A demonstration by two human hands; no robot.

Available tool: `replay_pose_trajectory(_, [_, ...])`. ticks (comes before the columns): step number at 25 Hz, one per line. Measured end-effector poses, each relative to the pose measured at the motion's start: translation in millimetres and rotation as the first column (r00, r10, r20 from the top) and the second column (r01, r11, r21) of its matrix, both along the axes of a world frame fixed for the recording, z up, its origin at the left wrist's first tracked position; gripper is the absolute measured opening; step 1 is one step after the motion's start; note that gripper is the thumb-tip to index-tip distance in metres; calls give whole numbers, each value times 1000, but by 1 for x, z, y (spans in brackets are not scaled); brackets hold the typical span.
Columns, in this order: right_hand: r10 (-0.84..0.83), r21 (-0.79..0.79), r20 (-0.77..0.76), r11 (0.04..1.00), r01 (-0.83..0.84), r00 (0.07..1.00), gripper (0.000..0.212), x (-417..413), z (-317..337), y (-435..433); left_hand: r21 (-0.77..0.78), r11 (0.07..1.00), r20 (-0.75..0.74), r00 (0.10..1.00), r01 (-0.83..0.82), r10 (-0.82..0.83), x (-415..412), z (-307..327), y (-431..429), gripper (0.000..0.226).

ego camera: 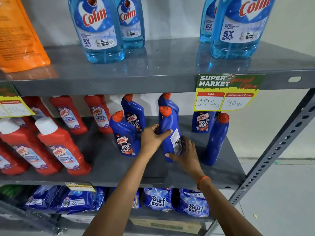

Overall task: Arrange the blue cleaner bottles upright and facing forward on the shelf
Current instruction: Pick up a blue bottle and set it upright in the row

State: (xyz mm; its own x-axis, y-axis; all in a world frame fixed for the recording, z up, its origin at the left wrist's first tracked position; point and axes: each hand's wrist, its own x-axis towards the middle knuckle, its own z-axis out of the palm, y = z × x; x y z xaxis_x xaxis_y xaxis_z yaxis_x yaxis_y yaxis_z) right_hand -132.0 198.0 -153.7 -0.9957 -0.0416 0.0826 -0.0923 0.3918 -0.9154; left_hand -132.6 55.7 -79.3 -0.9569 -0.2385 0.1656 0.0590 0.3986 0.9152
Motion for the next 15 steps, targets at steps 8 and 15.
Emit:
replay_pose_trajectory(8, [-46,-174,-12,984,43,999,57,-2,14,5,293,912,-7,954,289,-300,-3,31,-10,39])
replay_pose_trajectory(15, [-288,-30,-228,957,289,930,46,15,8,-23,355,934,-75,995,-33,64,3,15,30,38])
